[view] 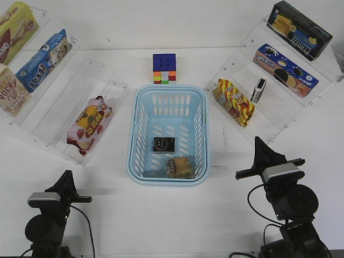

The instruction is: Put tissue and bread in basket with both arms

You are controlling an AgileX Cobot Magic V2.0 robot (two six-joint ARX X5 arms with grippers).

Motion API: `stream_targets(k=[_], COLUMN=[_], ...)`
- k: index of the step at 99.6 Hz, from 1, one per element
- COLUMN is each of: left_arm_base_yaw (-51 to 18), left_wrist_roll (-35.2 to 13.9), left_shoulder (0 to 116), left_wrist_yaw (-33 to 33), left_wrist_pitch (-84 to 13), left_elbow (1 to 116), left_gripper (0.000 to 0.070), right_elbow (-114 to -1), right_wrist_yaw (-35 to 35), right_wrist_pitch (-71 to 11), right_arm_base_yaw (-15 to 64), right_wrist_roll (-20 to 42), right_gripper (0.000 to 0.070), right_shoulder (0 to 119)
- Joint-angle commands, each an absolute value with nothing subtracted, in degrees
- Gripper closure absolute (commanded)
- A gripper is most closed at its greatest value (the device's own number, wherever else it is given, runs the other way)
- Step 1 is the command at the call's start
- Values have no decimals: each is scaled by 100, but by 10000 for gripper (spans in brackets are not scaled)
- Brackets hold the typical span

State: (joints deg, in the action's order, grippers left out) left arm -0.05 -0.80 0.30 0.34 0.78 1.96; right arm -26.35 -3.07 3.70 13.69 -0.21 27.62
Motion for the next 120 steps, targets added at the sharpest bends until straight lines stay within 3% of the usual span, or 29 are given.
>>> stream_targets(k=[1, 22, 43, 49, 70, 120], left_arm_base_yaw=[3, 3, 3, 3, 3, 3], left_wrist_roll=[-69, -69, -69, -69, -69, -71], left_shoulder=[19, 19, 19, 19, 19, 19], left_wrist_yaw=[43, 43, 45, 43, 40, 43], left_wrist_pitch=[161, 163, 161, 163, 165, 167], left_elbow=[80, 80, 80, 80, 82, 82], left_gripper=[699, 699, 699, 699, 699, 699], right_elbow=[-2349, -937, -73, -69, -71, -71], right_wrist_yaw=[-276, -259, -259, -257, -257, -301], right_wrist_pitch=[397, 375, -207, -725, -661, -545], right_arm_base_yaw=[1225, 561, 161, 110, 84, 84], right_wrist_roll=[-408, -760, -611, -478, -169, -172], right_gripper=[700, 700, 700, 700, 700, 700], right_shoulder=[2504, 1225, 174, -32, 10, 5])
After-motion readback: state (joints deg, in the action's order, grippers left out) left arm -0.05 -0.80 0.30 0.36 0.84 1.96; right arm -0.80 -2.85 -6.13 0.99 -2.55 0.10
